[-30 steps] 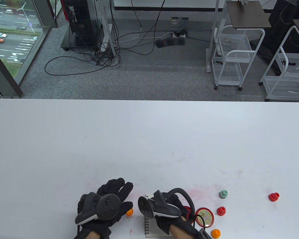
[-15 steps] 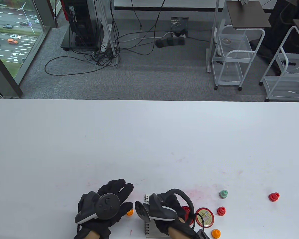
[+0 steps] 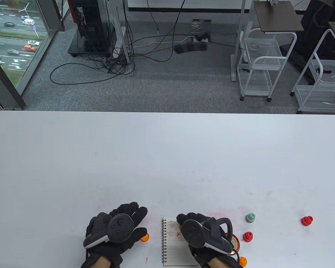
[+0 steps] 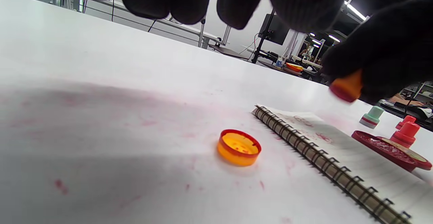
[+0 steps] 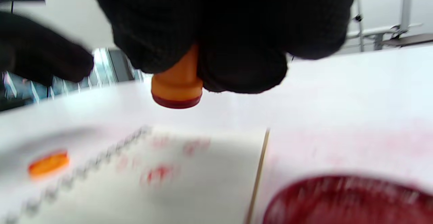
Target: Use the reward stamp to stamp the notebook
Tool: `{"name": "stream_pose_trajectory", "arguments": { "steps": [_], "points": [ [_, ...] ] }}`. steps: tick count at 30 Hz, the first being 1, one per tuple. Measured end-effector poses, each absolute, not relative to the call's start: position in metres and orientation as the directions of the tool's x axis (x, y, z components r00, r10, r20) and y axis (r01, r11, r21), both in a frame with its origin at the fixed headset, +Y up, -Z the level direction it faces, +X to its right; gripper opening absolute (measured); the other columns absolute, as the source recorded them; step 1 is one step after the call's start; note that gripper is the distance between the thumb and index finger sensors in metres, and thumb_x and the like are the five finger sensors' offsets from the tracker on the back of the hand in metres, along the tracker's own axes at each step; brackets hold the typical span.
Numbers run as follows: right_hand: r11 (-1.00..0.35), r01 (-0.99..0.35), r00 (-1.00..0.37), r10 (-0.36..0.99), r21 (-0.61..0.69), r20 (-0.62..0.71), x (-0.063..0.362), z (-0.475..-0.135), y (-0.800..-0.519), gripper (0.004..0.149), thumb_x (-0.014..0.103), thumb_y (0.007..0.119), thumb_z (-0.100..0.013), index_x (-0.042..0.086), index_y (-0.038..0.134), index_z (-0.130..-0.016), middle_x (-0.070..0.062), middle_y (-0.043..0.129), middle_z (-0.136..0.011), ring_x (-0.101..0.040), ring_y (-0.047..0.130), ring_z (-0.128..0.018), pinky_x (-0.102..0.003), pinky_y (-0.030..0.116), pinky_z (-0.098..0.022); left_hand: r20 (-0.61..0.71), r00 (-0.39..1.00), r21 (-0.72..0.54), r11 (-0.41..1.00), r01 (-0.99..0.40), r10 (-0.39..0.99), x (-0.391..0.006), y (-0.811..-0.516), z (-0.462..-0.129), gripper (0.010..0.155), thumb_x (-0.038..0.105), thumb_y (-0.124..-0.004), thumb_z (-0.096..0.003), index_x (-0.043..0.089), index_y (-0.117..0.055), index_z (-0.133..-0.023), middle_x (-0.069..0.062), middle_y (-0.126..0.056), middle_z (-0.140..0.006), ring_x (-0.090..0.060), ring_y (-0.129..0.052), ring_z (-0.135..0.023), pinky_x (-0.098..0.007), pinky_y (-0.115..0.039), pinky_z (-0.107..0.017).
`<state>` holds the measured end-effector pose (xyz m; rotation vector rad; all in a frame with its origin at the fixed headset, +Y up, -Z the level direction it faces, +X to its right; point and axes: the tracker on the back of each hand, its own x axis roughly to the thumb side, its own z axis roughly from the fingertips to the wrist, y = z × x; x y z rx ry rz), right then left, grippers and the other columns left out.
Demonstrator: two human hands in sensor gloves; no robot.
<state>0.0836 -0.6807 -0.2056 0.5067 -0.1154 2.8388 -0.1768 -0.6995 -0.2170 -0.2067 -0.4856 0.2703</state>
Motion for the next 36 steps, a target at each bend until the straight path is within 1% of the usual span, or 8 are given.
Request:
{"name": "stream_pose_trajectory", "arguments": {
  "steps": [4, 8, 13, 18, 24, 29, 33, 36],
  "points": [
    [-0.913, -0.399, -0.871, 0.348, -0.085, 0.347, 0.117, -0.204, -0.658, 0.044, 0.027, 0.088, -0.038, 0.022, 0.087, -0.082, -0.011, 0.098, -0.076, -0.022, 0.103, -0.044, -0.036, 0.090, -0.033, 0.463, 0.835, -0.206, 0.953, -0.225, 0.297, -0.174, -0.698, -0.216, 0.071, 0.052, -0.076, -0.0472, 0.019, -0.067, -0.110, -0.016, -0.072, -0.109, -0.041, -0.077, -0.096, -0.063, -0.064, -0.071],
    [-0.823, -0.541, -0.812, 0.457, -0.173, 0.363, 0.140, -0.197, -0.668, 0.044, 0.026, 0.088, -0.039, 0.019, 0.088, -0.082, -0.014, 0.098, -0.074, -0.022, 0.103, -0.039, -0.035, 0.090, -0.029, 0.453, 0.846, -0.258, 0.950, -0.178, 0.282, -0.171, -0.707, -0.218, 0.073, 0.052, -0.077, -0.0463, 0.019, -0.067, -0.110, -0.016, -0.071, -0.110, -0.041, -0.076, -0.096, -0.063, -0.063, -0.072],
    [-0.797, -0.568, -0.801, 0.476, -0.206, 0.363, 0.146, -0.192, -0.666, 0.044, 0.028, 0.087, -0.039, 0.020, 0.087, -0.082, -0.012, 0.098, -0.074, -0.020, 0.103, -0.039, -0.033, 0.091, -0.028, 0.436, 0.868, -0.371, 0.926, -0.064, 0.235, -0.164, -0.724, -0.223, 0.077, 0.051, -0.081, -0.0446, 0.019, -0.061, -0.112, -0.016, -0.066, -0.111, -0.042, -0.071, -0.098, -0.065, -0.059, -0.073],
    [-0.805, -0.561, -0.804, 0.471, -0.195, 0.363, 0.146, -0.193, -0.669, 0.044, 0.028, 0.087, -0.039, 0.020, 0.087, -0.082, -0.012, 0.098, -0.074, -0.020, 0.103, -0.039, -0.033, 0.091, -0.028, 0.452, 0.878, -0.397, 0.917, 0.041, 0.156, -0.156, -0.736, -0.225, 0.078, 0.048, -0.083, -0.0433, 0.020, -0.060, -0.112, -0.013, -0.069, -0.103, -0.037, -0.071, -0.091, -0.063, -0.058, -0.073],
    [-0.817, -0.546, -0.808, 0.456, -0.184, 0.373, 0.143, -0.192, -0.671, 0.044, 0.028, 0.087, -0.039, 0.020, 0.086, -0.083, -0.012, 0.098, -0.074, -0.020, 0.103, -0.039, -0.033, 0.091, -0.028, 0.463, 0.886, -0.395, 0.904, 0.164, 0.041, -0.140, -0.740, -0.223, 0.079, 0.047, -0.084, -0.0430, 0.021, -0.055, -0.112, -0.014, -0.065, -0.103, -0.039, -0.065, -0.091, -0.064, -0.054, -0.074],
    [-0.831, -0.529, -0.813, 0.438, -0.173, 0.384, 0.139, -0.192, -0.673, 0.044, 0.028, 0.087, -0.039, 0.020, 0.087, -0.083, -0.012, 0.098, -0.074, -0.020, 0.103, -0.039, -0.033, 0.091, -0.028, 0.489, 0.872, -0.372, 0.911, 0.178, 0.030, -0.132, -0.742, -0.220, 0.070, 0.040, -0.083, -0.0432, 0.016, -0.060, -0.104, -0.016, -0.068, -0.101, -0.042, -0.067, -0.090, -0.065, -0.055, -0.073],
    [-0.834, -0.527, -0.810, 0.436, -0.164, 0.392, 0.137, -0.192, -0.673, 0.044, 0.028, 0.087, -0.039, 0.020, 0.086, -0.083, -0.012, 0.098, -0.074, -0.020, 0.103, -0.039, -0.033, 0.091, -0.029, 0.515, 0.857, -0.368, 0.903, 0.224, -0.003, -0.127, -0.741, -0.219, 0.067, 0.038, -0.082, -0.0438, 0.013, -0.061, -0.103, -0.016, -0.068, -0.100, -0.042, -0.068, -0.090, -0.065, -0.056, -0.073],
    [-0.834, -0.528, -0.808, 0.436, -0.160, 0.397, 0.136, -0.191, -0.674, 0.044, 0.028, 0.087, -0.039, 0.020, 0.086, -0.083, -0.012, 0.098, -0.074, -0.020, 0.103, -0.040, -0.033, 0.091, -0.029, 0.517, 0.854, -0.352, 0.923, 0.156, 0.053, -0.131, -0.737, -0.216, 0.066, 0.036, -0.083, -0.0448, 0.016, -0.061, -0.104, -0.016, -0.066, -0.104, -0.043, -0.069, -0.092, -0.064, -0.058, -0.072]
  ]
}}
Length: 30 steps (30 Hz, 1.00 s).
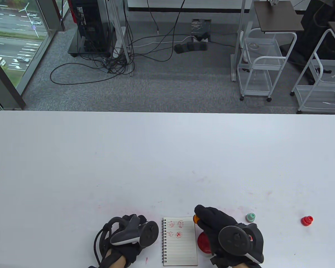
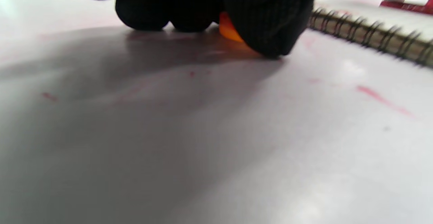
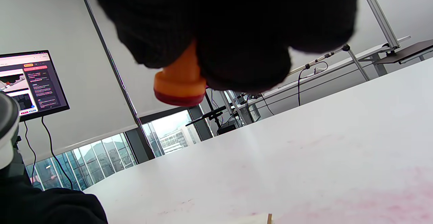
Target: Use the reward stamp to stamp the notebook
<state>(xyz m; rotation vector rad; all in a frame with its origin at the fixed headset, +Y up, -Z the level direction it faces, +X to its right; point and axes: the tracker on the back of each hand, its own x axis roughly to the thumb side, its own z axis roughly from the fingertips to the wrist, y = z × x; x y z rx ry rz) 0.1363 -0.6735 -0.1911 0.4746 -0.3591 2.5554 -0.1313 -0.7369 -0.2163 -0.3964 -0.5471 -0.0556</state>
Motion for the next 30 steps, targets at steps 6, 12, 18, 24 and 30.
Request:
{"name": "stream_pose_trajectory", "arguments": {
  "steps": [6, 12, 18, 24, 30],
  "points": [
    [-0.813, -0.562, -0.774, 0.452, -0.151, 0.443, 0.130, -0.187, -0.671, 0.046, 0.027, 0.085, -0.040, 0.021, 0.084, -0.085, -0.011, 0.096, -0.078, -0.020, 0.102, -0.042, -0.033, 0.091, -0.031, 0.539, 0.786, -0.227, 0.951, -0.210, 0.302, -0.134, -0.708, -0.209, 0.065, 0.025, -0.085, -0.0449, 0.015, -0.058, -0.103, -0.016, -0.077, -0.100, -0.035, -0.095, -0.080, -0.051, -0.083, -0.059],
    [-0.723, -0.690, -0.635, 0.584, -0.030, 0.506, 0.116, -0.181, -0.671, 0.047, 0.026, 0.085, -0.041, 0.021, 0.081, -0.087, -0.011, 0.093, -0.081, -0.023, 0.101, -0.046, -0.036, 0.089, -0.034, 0.576, 0.667, -0.203, 0.873, -0.444, 0.473, -0.132, -0.696, -0.204, 0.063, 0.027, -0.090, -0.0420, 0.020, -0.066, -0.100, -0.009, -0.083, -0.086, -0.021, -0.094, -0.064, -0.047, -0.083, -0.057],
    [-0.735, -0.678, -0.609, 0.559, -0.003, 0.563, 0.102, -0.177, -0.673, 0.049, 0.026, 0.084, -0.041, 0.020, 0.078, -0.089, -0.010, 0.093, -0.081, -0.021, 0.101, -0.047, -0.034, 0.090, -0.035, 0.564, 0.613, -0.240, 0.820, -0.519, 0.553, -0.134, -0.694, -0.204, 0.067, 0.029, -0.089, -0.0424, 0.015, -0.068, -0.104, -0.008, -0.084, -0.084, -0.020, -0.094, -0.063, -0.048, -0.083, -0.057],
    [-0.712, -0.702, -0.574, 0.568, 0.002, 0.589, 0.091, -0.172, -0.673, 0.053, 0.027, 0.085, -0.039, 0.015, 0.076, -0.089, -0.011, 0.094, -0.078, -0.020, 0.102, -0.044, -0.034, 0.091, -0.032, 0.584, 0.595, -0.235, 0.817, -0.527, 0.552, -0.132, -0.693, -0.203, 0.069, 0.041, -0.092, -0.0349, 0.010, -0.077, -0.095, -0.004, -0.089, -0.074, -0.018, -0.096, -0.055, -0.049, -0.085, -0.055],
    [-0.724, -0.689, -0.567, 0.542, 0.003, 0.620, 0.083, -0.169, -0.673, 0.050, 0.028, 0.086, -0.038, 0.017, 0.079, -0.086, -0.010, 0.096, -0.076, -0.019, 0.103, -0.043, -0.033, 0.092, -0.031, 0.610, 0.562, -0.233, 0.804, -0.547, 0.559, -0.128, -0.689, -0.198, 0.071, 0.046, -0.092, -0.0315, 0.009, -0.079, -0.091, -0.003, -0.090, -0.070, -0.018, -0.096, -0.052, -0.050, -0.085, -0.054]
  ]
}}
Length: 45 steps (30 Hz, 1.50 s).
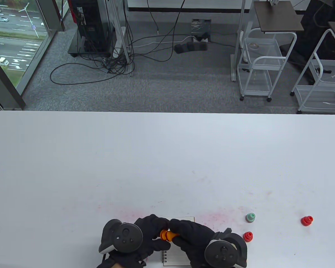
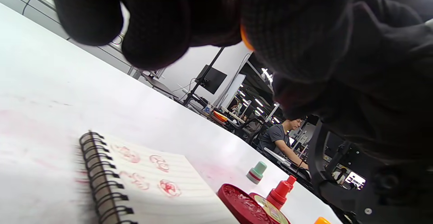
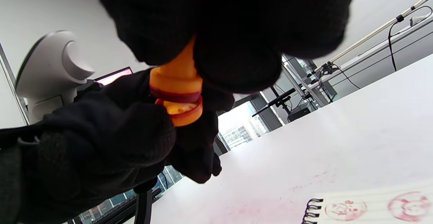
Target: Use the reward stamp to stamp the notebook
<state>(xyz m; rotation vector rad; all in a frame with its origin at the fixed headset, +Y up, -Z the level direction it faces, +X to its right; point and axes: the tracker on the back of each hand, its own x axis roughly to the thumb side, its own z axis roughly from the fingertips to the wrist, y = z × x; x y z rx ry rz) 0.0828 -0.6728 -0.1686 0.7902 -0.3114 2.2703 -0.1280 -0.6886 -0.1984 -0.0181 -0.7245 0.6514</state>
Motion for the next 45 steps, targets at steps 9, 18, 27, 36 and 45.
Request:
{"name": "stream_pose_trajectory", "arguments": {
  "steps": [9, 18, 27, 36, 45],
  "points": [
    [-0.734, -0.678, -0.580, 0.505, -0.036, 0.639, 0.079, -0.165, -0.671, 0.048, 0.028, 0.087, -0.037, 0.019, 0.080, -0.084, -0.010, 0.096, -0.074, -0.019, 0.102, -0.044, -0.033, 0.091, -0.032, 0.617, 0.560, -0.235, 0.808, -0.540, 0.553, -0.126, -0.688, -0.197, 0.072, 0.049, -0.090, -0.0317, 0.009, -0.080, -0.091, -0.003, -0.091, -0.069, -0.017, -0.097, -0.050, -0.050, -0.085, -0.053],
    [-0.690, -0.723, -0.541, 0.546, -0.022, 0.640, 0.082, -0.166, -0.670, 0.048, 0.026, 0.087, -0.035, 0.020, 0.081, -0.082, -0.010, 0.095, -0.073, -0.019, 0.102, -0.044, -0.032, 0.092, -0.034, 0.588, 0.515, -0.292, 0.758, -0.583, 0.623, -0.127, -0.691, -0.198, 0.072, 0.050, -0.087, -0.0330, 0.009, -0.079, -0.092, -0.003, -0.090, -0.071, -0.017, -0.097, -0.052, -0.049, -0.085, -0.053],
    [-0.691, -0.723, -0.533, 0.554, -0.005, 0.640, 0.081, -0.168, -0.673, 0.047, 0.027, 0.087, -0.036, 0.020, 0.082, -0.082, -0.011, 0.095, -0.073, -0.019, 0.102, -0.043, -0.032, 0.092, -0.033, 0.604, 0.536, -0.262, 0.783, -0.565, 0.589, -0.127, -0.691, -0.197, 0.071, 0.051, -0.087, -0.0324, 0.009, -0.081, -0.090, -0.003, -0.092, -0.069, -0.017, -0.098, -0.050, -0.049, -0.086, -0.052],
    [-0.676, -0.735, -0.562, 0.560, -0.057, 0.609, 0.095, -0.170, -0.671, 0.047, 0.026, 0.087, -0.038, 0.020, 0.081, -0.084, -0.011, 0.094, -0.076, -0.020, 0.101, -0.046, -0.034, 0.090, -0.034, 0.603, 0.640, -0.235, 0.872, -0.429, 0.477, -0.140, -0.690, -0.202, 0.095, 0.058, -0.082, -0.0380, 0.011, -0.051, -0.115, -0.018, -0.060, -0.112, -0.041, -0.074, -0.095, -0.069, -0.060, -0.070],
    [-0.755, -0.611, -0.749, 0.454, -0.239, 0.483, 0.172, -0.170, -0.638, 0.047, 0.023, 0.086, -0.040, 0.020, 0.081, -0.086, -0.012, 0.092, -0.081, -0.027, 0.098, -0.054, -0.041, 0.087, -0.041, 0.555, 0.741, -0.205, 0.925, -0.320, 0.379, -0.157, -0.696, -0.209, 0.091, 0.063, -0.072, -0.0440, 0.015, -0.047, -0.117, -0.020, -0.053, -0.117, -0.045, -0.068, -0.099, -0.069, -0.058, -0.071]
  ]
}}
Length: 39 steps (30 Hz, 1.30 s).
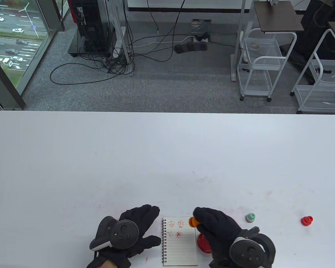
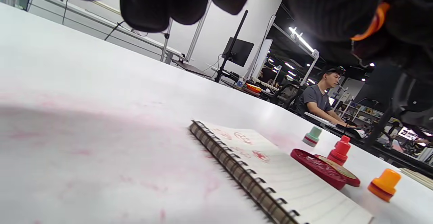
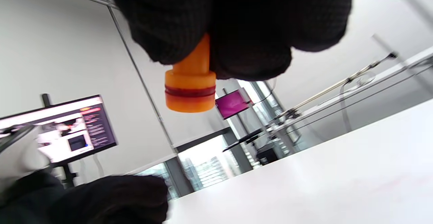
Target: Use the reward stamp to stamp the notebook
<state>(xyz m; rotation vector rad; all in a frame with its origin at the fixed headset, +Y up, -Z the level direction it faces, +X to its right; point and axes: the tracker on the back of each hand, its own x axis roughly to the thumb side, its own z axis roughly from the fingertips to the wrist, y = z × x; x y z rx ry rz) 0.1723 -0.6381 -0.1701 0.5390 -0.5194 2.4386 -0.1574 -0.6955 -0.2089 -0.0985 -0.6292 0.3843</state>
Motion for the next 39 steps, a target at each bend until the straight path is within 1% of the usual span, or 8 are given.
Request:
{"name": "stream_pose_trajectory", "arguments": {
  "steps": [4, 8, 10, 14, 18, 27, 35, 39],
  "points": [
    [-0.843, -0.441, -0.880, 0.338, -0.310, 0.332, 0.229, -0.174, -0.639, 0.045, 0.021, 0.087, -0.040, 0.020, 0.082, -0.085, -0.012, 0.091, -0.083, -0.028, 0.097, -0.057, -0.043, 0.087, -0.043, 0.540, 0.736, -0.225, 0.913, -0.341, 0.408, -0.161, -0.695, -0.210, 0.090, 0.064, -0.070, -0.0453, 0.016, -0.047, -0.118, -0.021, -0.051, -0.118, -0.047, -0.065, -0.102, -0.069, -0.057, -0.072],
    [-0.950, -0.221, -0.974, 0.206, -0.221, 0.092, 0.276, -0.179, -0.674, 0.045, 0.020, 0.086, -0.041, 0.022, 0.081, -0.085, -0.011, 0.088, -0.087, -0.029, 0.095, -0.062, -0.045, 0.085, -0.048, 0.533, 0.756, -0.216, 0.925, -0.311, 0.379, -0.163, -0.696, -0.211, 0.089, 0.064, -0.069, -0.0459, 0.017, -0.046, -0.118, -0.021, -0.051, -0.119, -0.048, -0.063, -0.103, -0.069, -0.057, -0.072],
    [-0.974, -0.222, -0.975, 0.222, -0.046, 0.010, 0.288, -0.183, -0.690, 0.046, 0.019, 0.085, -0.042, 0.022, 0.079, -0.088, -0.011, 0.085, -0.090, -0.031, 0.091, -0.066, -0.048, 0.083, -0.051, 0.530, 0.763, -0.221, 0.929, -0.296, 0.369, -0.163, -0.697, -0.212, 0.089, 0.064, -0.069, -0.0460, 0.017, -0.046, -0.118, -0.021, -0.051, -0.119, -0.048, -0.063, -0.103, -0.069, -0.057, -0.072],
    [-0.976, -0.199, -0.978, 0.193, 0.089, -0.073, 0.293, -0.191, -0.713, 0.050, 0.018, 0.084, -0.043, 0.023, 0.074, -0.092, -0.009, 0.080, -0.094, -0.034, 0.086, -0.073, -0.049, 0.079, -0.055, 0.529, 0.767, -0.226, 0.932, -0.285, 0.363, -0.163, -0.697, -0.212, 0.089, 0.063, -0.069, -0.0461, 0.017, -0.046, -0.118, -0.021, -0.051, -0.119, -0.048, -0.063, -0.103, -0.069, -0.057, -0.072],
    [-0.973, -0.204, -0.977, 0.194, 0.111, -0.089, 0.296, -0.194, -0.723, 0.051, 0.018, 0.085, -0.042, 0.022, 0.074, -0.092, -0.009, 0.080, -0.094, -0.036, 0.084, -0.074, -0.051, 0.077, -0.056, 0.527, 0.772, -0.216, 0.934, -0.283, 0.356, -0.164, -0.696, -0.212, 0.088, 0.063, -0.069, -0.0463, 0.017, -0.047, -0.118, -0.021, -0.051, -0.119, -0.048, -0.064, -0.102, -0.068, -0.058, -0.072],
    [-0.973, -0.186, -0.981, 0.177, 0.137, -0.081, 0.293, -0.191, -0.719, 0.054, 0.021, 0.085, -0.043, 0.022, 0.072, -0.095, -0.011, 0.076, -0.100, -0.040, 0.082, -0.080, -0.054, 0.076, -0.058, 0.524, 0.775, -0.207, 0.935, -0.287, 0.353, -0.167, -0.695, -0.211, 0.087, 0.063, -0.069, -0.0463, 0.018, -0.048, -0.118, -0.020, -0.051, -0.119, -0.048, -0.064, -0.102, -0.068, -0.058, -0.072],
    [-0.970, -0.227, -0.966, 0.235, -0.081, -0.109, 0.314, -0.185, -0.670, 0.053, 0.021, 0.086, -0.045, 0.023, 0.074, -0.096, -0.012, 0.075, -0.104, -0.047, 0.077, -0.086, -0.061, 0.070, -0.062, 0.499, 0.793, -0.181, 0.937, -0.299, 0.350, -0.175, -0.688, -0.212, 0.087, 0.062, -0.069, -0.0469, 0.018, -0.047, -0.118, -0.020, -0.051, -0.119, -0.049, -0.063, -0.103, -0.068, -0.058, -0.072],
    [-0.986, -0.150, -0.978, 0.159, -0.068, -0.137, 0.337, -0.192, -0.647, 0.054, 0.024, 0.085, -0.045, 0.025, 0.073, -0.098, -0.011, 0.072, -0.107, -0.050, 0.072, -0.091, -0.065, 0.067, -0.064, 0.517, 0.797, -0.150, 0.950, -0.275, 0.312, -0.172, -0.686, -0.212, 0.086, 0.062, -0.069, -0.0470, 0.018, -0.048, -0.118, -0.020, -0.052, -0.119, -0.048, -0.063, -0.103, -0.068, -0.058, -0.072]
  ]
}}
